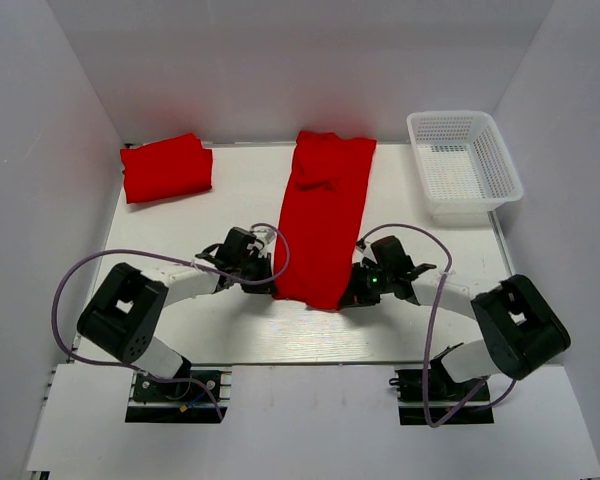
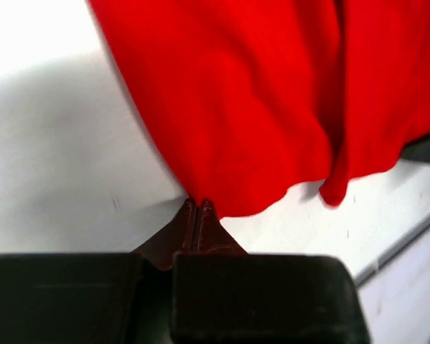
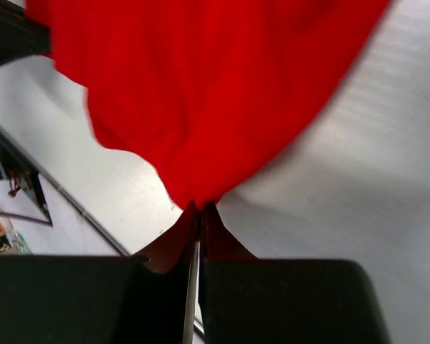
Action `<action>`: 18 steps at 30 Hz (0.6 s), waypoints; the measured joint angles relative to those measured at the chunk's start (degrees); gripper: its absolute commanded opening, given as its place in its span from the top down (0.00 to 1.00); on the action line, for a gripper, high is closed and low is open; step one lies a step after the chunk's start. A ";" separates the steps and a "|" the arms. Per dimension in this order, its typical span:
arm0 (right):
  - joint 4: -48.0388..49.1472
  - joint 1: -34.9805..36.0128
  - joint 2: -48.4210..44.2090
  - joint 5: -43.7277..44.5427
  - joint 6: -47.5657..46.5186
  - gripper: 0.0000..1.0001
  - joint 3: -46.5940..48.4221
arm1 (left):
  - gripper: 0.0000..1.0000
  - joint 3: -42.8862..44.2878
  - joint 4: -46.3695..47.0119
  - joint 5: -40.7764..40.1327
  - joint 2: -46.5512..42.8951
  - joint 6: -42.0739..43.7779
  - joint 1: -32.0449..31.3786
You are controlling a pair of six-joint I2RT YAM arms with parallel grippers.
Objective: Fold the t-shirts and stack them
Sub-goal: Grab the bottom of the folded rectangular tshirt with both arms
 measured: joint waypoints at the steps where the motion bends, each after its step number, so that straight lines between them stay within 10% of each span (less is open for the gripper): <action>1: -0.55 0.17 -0.92 0.02 -0.13 1.00 -0.07 | 1.00 -0.87 0.00 0.70 -0.79 -0.28 -0.09; 18: -15.30 2.01 -15.43 3.76 -4.09 1.00 -0.85 | 1.00 1.11 -13.00 6.86 -11.69 -1.01 -2.12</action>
